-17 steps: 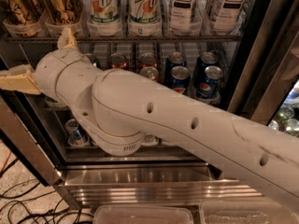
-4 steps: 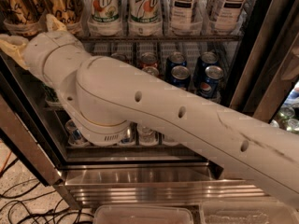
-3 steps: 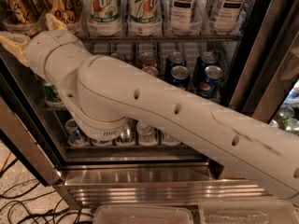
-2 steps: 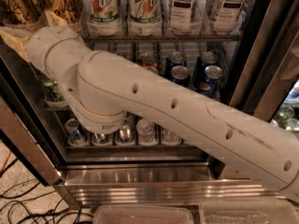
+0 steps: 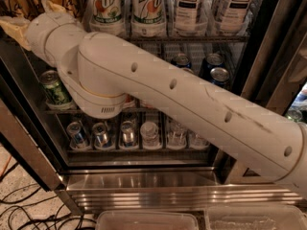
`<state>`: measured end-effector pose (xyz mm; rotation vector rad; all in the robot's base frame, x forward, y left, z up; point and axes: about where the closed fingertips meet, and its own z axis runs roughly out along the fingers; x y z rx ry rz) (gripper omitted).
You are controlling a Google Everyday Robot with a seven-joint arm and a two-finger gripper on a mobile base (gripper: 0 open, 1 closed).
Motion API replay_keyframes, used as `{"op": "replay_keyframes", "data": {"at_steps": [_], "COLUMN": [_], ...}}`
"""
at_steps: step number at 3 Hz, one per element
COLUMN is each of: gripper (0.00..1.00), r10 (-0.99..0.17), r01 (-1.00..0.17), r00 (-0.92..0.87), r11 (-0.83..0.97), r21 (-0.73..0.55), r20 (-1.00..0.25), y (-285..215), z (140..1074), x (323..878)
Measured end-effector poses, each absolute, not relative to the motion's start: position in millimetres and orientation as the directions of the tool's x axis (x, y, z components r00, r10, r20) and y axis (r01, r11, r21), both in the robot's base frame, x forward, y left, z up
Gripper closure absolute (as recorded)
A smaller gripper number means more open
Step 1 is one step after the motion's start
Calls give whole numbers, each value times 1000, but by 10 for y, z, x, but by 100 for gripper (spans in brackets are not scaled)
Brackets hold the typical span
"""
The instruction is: Pick orange can from top shelf of fridge
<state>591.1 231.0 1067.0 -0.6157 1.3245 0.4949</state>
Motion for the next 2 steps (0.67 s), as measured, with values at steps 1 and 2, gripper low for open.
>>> {"op": "replay_keyframes", "data": {"at_steps": [1, 2], "gripper": [28, 28], "r10": [-33, -32], "r01": [-671, -696], "r00": [187, 170], "r11": [725, 704], "r21": [-152, -143], "r20": [-982, -985], "y": [2421, 2547], "z": [10692, 10627], "x": [6002, 6091]}}
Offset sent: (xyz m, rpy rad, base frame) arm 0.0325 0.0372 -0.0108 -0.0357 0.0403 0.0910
